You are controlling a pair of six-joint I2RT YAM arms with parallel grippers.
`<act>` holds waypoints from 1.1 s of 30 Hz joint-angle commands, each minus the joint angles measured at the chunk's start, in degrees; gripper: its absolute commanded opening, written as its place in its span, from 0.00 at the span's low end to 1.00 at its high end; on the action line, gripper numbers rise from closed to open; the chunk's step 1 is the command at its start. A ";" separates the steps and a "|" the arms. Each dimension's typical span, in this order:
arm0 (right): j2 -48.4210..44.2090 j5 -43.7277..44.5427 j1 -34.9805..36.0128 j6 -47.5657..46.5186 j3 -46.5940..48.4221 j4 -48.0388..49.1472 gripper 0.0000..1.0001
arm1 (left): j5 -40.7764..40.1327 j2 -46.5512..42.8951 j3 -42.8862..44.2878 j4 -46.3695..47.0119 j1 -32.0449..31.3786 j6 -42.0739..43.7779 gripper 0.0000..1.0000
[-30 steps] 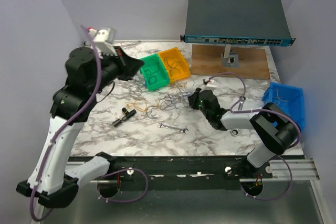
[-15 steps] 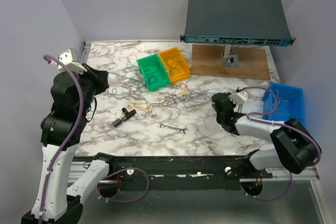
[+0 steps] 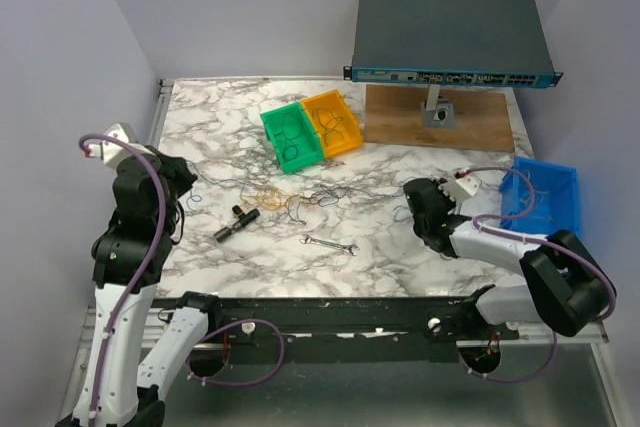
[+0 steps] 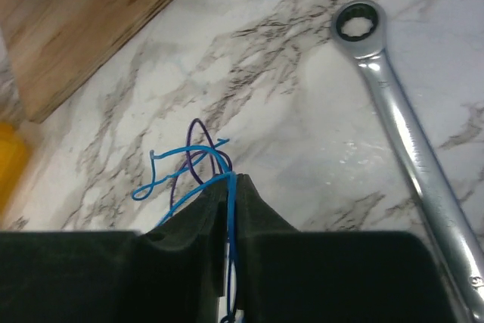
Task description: Untangle the cables
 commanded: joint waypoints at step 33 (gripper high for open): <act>26.19 -61.91 23.09 -52.05 26.30 33.29 0.93 | 43.64 3.10 11.82 3.64 0.27 22.20 0.00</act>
